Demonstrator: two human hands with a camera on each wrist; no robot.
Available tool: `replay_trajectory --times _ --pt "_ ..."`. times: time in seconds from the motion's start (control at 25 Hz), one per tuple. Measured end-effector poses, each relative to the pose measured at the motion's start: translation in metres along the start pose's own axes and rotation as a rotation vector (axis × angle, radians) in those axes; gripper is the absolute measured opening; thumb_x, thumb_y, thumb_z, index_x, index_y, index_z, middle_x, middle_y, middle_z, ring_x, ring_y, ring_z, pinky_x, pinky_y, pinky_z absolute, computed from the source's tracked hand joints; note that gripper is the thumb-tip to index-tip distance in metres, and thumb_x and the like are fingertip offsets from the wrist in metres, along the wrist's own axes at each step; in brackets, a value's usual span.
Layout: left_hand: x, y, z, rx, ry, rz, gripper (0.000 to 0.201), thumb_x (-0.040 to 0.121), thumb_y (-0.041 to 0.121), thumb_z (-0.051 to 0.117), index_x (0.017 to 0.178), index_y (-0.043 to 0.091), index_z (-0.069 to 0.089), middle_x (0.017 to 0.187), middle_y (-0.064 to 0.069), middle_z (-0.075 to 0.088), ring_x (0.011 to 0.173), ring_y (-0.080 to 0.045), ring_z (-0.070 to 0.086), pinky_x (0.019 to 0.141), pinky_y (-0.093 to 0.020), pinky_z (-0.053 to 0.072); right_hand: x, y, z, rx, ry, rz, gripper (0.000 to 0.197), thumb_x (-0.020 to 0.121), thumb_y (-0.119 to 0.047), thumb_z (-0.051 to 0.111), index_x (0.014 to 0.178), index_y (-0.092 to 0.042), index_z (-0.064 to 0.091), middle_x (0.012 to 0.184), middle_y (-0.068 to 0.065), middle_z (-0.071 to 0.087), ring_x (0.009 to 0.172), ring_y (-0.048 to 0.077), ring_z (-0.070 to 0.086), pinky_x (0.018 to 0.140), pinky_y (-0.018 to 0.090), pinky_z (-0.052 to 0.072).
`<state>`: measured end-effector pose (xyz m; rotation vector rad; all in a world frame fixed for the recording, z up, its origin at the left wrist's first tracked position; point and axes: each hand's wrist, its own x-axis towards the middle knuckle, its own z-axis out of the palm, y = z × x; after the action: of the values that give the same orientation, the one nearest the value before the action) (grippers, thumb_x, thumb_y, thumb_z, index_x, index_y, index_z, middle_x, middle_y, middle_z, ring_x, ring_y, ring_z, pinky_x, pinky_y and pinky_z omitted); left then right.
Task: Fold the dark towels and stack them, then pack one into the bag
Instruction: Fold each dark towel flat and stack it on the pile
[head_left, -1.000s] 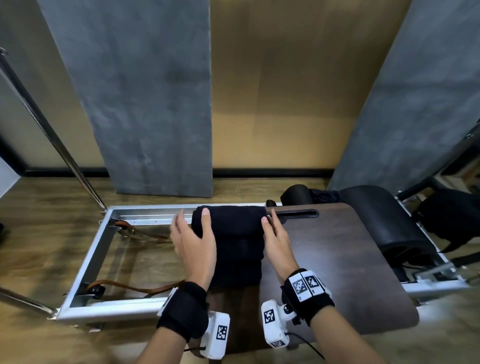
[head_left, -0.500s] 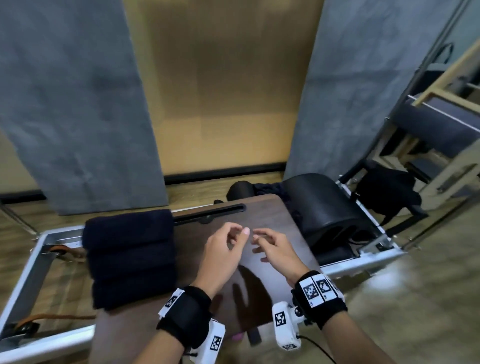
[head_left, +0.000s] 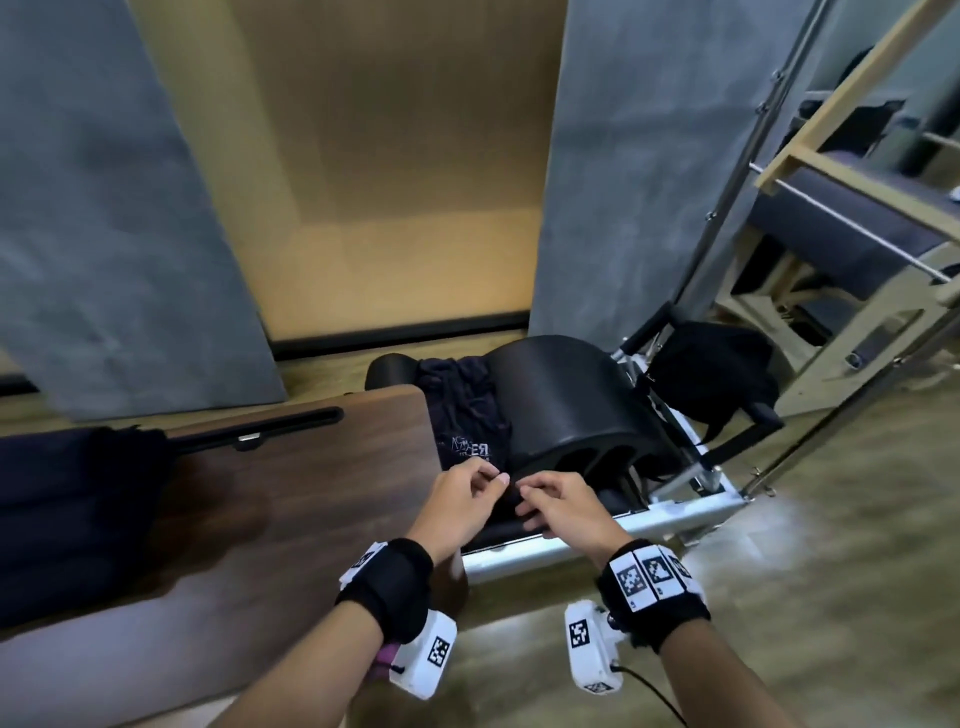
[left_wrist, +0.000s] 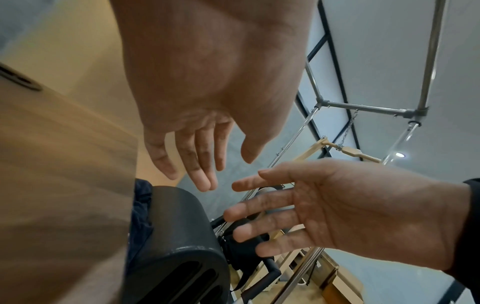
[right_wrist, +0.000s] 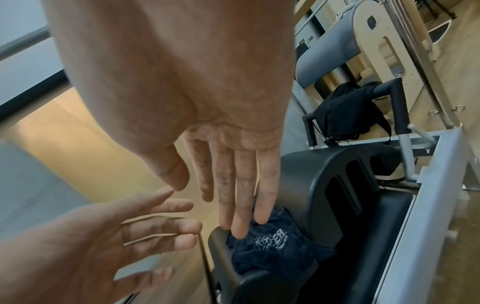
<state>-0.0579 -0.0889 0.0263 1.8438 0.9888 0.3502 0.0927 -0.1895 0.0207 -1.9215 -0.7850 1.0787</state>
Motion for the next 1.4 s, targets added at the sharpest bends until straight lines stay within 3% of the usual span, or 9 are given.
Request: replay_trajectory --times 0.24,0.4,0.64,0.8,0.96,1.04,1.16,1.32,1.4 --pt "0.052 -0.006 0.03 -0.097 0.097 -0.177 0.017 0.103 0.029 0.064 0.109 0.015 0.071 0.096 -0.003 0.074 0.094 -0.02 0.07 0.091 -0.036 0.055 0.079 0.017 -0.027 -0.085 -0.059 0.086 0.012 0.103 -0.021 0.059 0.106 -0.02 0.07 0.096 0.013 0.078 0.066 0.02 0.068 0.056 0.027 0.048" --pt "0.12 -0.014 0.058 -0.162 0.168 -0.3 0.019 0.103 0.024 0.063 0.117 0.012 0.069 0.092 0.004 0.068 0.098 -0.021 0.067 0.092 -0.031 0.05 0.161 0.023 -0.031 -0.207 -0.135 0.133 0.015 0.103 -0.024 0.057 0.109 -0.02 0.071 0.103 0.012 0.077 0.067 0.02 0.07 0.055 0.026 0.048" --pt "0.208 -0.048 0.087 -0.208 0.241 -0.606 0.034 0.105 0.016 0.05 0.138 0.011 0.058 0.136 -0.009 0.061 0.126 -0.028 0.059 0.11 -0.039 0.046 0.292 0.042 -0.019 -0.373 -0.29 0.188 0.022 0.102 -0.018 0.055 0.114 -0.017 0.073 0.102 0.005 0.071 0.078 0.02 0.072 0.069 0.038 0.062" --pt "0.242 -0.08 0.089 -0.167 0.266 -0.733 0.042 0.105 0.012 0.046 0.146 0.009 0.052 0.148 -0.011 0.054 0.137 -0.03 0.05 0.116 -0.044 0.041 0.358 0.061 0.01 -0.426 -0.408 0.243 0.025 0.1 -0.009 0.059 0.121 -0.009 0.071 0.15 -0.007 0.036 0.128 0.026 0.055 0.097 0.051 0.057" --pt "0.263 -0.093 0.089 -0.146 0.29 -0.769 0.043 0.106 0.012 0.046 0.149 0.01 0.05 0.151 -0.01 0.051 0.14 -0.029 0.047 0.118 -0.045 0.038 0.399 0.069 0.026 -0.561 -0.442 0.244 0.042 0.099 -0.015 0.064 0.141 -0.009 0.06 0.174 0.008 0.001 0.153 0.027 0.033 0.119 0.028 0.031" --pt "0.269 -0.097 0.089 -0.137 0.294 -0.767 0.042 0.106 0.013 0.046 0.148 0.01 0.05 0.15 -0.01 0.051 0.14 -0.028 0.046 0.119 -0.045 0.037 0.408 0.073 0.029 -0.55 -0.409 0.273 0.054 0.098 -0.01 0.064 0.15 -0.005 0.05 0.17 0.014 0.022 0.15 0.028 0.037 0.119 0.027 0.031" --pt "0.273 -0.097 0.089 -0.106 0.292 -0.756 0.041 0.106 0.014 0.047 0.146 0.009 0.052 0.148 -0.01 0.052 0.14 -0.027 0.046 0.118 -0.042 0.037 0.414 0.074 0.028 -0.377 -0.203 0.276 0.044 0.09 0.0 0.069 0.134 -0.005 0.064 0.135 0.015 0.063 0.123 0.027 0.061 0.106 0.027 0.045" --pt "0.278 -0.087 0.089 -0.12 0.263 -0.718 0.043 0.106 0.014 0.051 0.148 0.008 0.049 0.15 -0.009 0.051 0.141 -0.027 0.046 0.119 -0.042 0.038 0.415 0.043 0.009 0.112 -0.11 0.286 0.043 0.09 0.009 0.071 0.131 0.005 0.061 0.106 0.019 0.063 0.096 0.029 0.063 0.092 0.043 0.058" --pt "0.279 -0.073 0.087 -0.107 0.251 -0.64 0.055 0.103 0.017 0.06 0.154 0.008 0.043 0.155 -0.009 0.046 0.145 -0.027 0.041 0.121 -0.041 0.034 0.408 0.012 -0.009 0.261 -0.137 0.2 0.023 0.095 0.005 0.068 0.117 0.006 0.07 0.098 0.017 0.07 0.088 0.026 0.065 0.074 0.032 0.058"
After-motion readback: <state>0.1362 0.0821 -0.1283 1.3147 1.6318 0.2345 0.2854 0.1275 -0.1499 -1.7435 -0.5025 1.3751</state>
